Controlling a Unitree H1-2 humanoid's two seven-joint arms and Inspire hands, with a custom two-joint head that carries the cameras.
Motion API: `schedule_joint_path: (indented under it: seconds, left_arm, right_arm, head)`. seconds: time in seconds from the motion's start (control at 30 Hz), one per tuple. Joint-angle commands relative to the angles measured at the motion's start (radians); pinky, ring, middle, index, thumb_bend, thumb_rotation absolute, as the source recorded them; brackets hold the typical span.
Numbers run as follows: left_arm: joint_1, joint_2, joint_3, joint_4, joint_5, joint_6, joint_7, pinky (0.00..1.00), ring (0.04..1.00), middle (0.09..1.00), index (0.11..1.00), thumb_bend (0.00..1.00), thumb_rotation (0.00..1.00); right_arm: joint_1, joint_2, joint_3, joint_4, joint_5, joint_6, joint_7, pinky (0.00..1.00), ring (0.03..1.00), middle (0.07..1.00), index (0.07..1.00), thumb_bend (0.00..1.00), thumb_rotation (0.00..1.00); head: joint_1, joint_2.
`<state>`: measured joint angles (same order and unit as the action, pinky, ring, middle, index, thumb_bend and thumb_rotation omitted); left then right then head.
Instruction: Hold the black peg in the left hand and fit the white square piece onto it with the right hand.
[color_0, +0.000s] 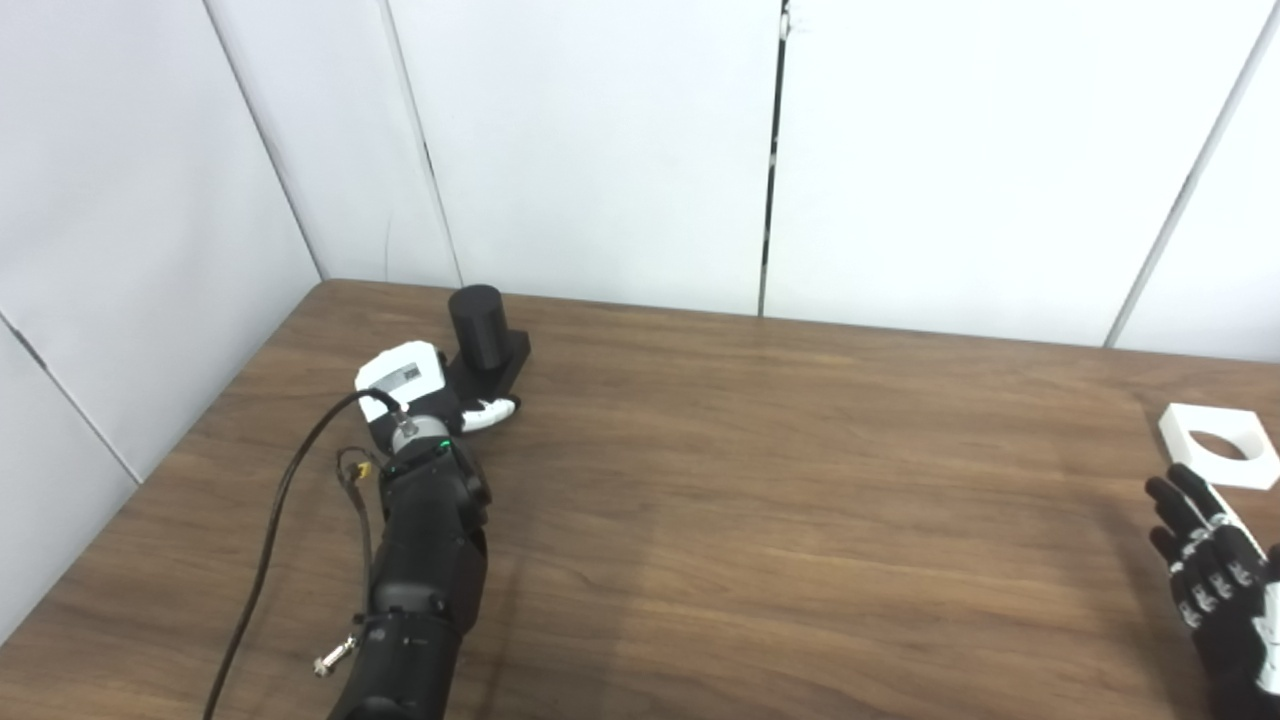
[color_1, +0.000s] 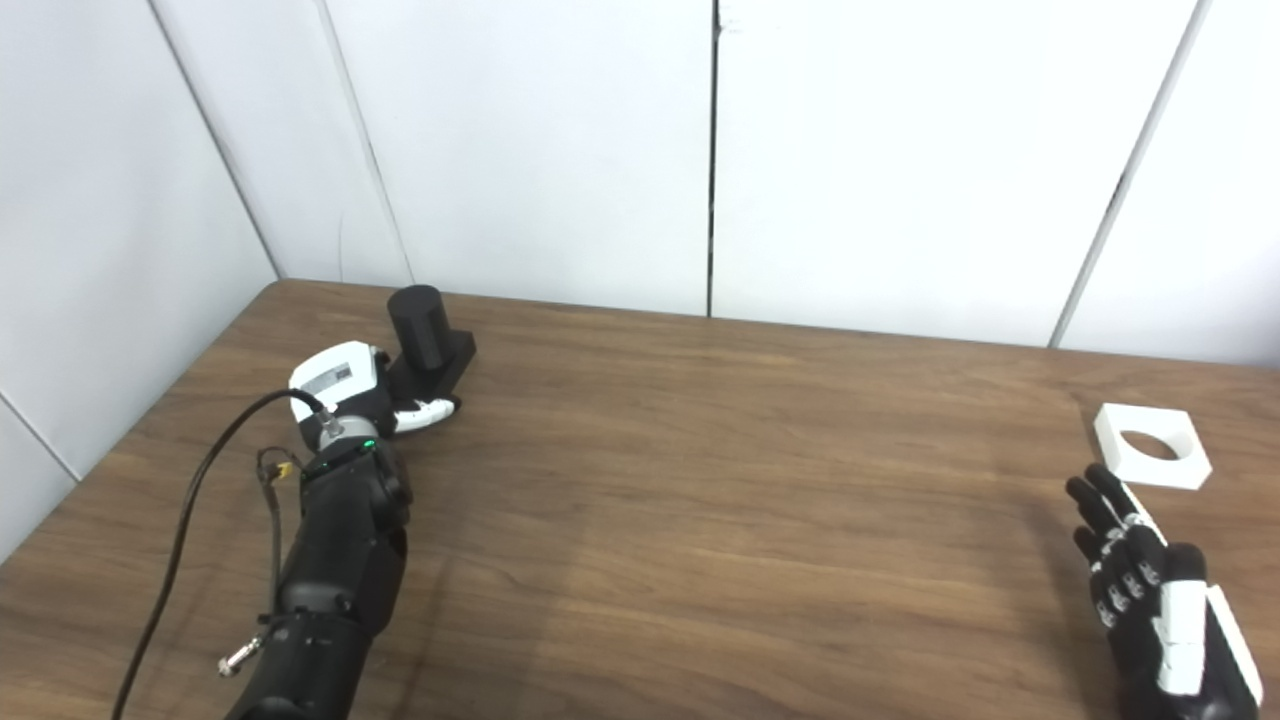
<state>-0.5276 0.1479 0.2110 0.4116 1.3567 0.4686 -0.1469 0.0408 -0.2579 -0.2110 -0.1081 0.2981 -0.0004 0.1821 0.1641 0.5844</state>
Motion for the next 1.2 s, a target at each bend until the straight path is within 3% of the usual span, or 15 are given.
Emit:
schedule_joint_path:
  seconds: [0.0,1.17]
  left_arm:
    - [-0.034,0.026,-0.003,-0.011,0.005,0.001,0.045,1.00,0.996,0.980,0.873,0.75,0.61]
    - [-0.034,0.026,-0.003,-0.011,0.005,0.001,0.045,1.00,0.996,0.980,0.873,0.75,0.61]
  right_arm:
    - [0.023,0.009,0.002,0.006,0.007,-0.005,0.001,1.00,0.990,0.919,0.922,0.76,1.00]
    - [0.023,0.009,0.002,0.006,0.007,-0.005,0.001,1.00,0.990,0.919,0.922,0.76,1.00]
  head:
    - [0.001,0.000]
    - [0.001,0.000]
